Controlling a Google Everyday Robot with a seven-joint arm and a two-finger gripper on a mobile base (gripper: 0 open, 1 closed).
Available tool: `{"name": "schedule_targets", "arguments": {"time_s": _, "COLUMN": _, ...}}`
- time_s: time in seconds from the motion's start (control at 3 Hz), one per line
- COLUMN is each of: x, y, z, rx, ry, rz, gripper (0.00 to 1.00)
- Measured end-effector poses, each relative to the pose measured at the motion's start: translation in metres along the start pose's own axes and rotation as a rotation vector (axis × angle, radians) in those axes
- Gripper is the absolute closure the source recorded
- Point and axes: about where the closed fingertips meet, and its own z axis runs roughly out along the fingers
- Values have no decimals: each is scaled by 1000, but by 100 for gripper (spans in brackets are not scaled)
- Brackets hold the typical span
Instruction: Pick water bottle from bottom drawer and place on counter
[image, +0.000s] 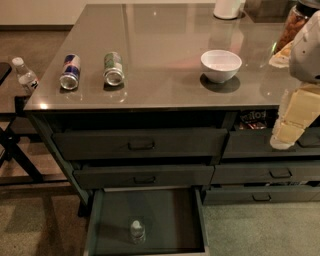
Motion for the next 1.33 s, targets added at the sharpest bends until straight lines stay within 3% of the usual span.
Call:
{"name": "schedule_targets", "arguments": {"time_s": 0.33, "x": 0, "y": 0, "z": 0, "rx": 0, "ry": 0, "rz": 0, "gripper": 0}}
{"name": "schedule_targets", "arguments": {"time_s": 0.67, "x": -2, "y": 5, "z": 27, "rx": -18, "ry": -32, "rz": 19, "gripper": 0}}
{"name": "schedule_targets", "arguments": {"time_s": 1.0, "x": -4, "y": 16, "z": 83, "rx": -65, "ry": -83, "rz": 56, "gripper": 0}}
{"name": "schedule_targets", "arguments": {"time_s": 1.33, "x": -4, "y": 32, "z": 149, "rx": -149, "ry": -99, "rz": 94, "gripper": 0}}
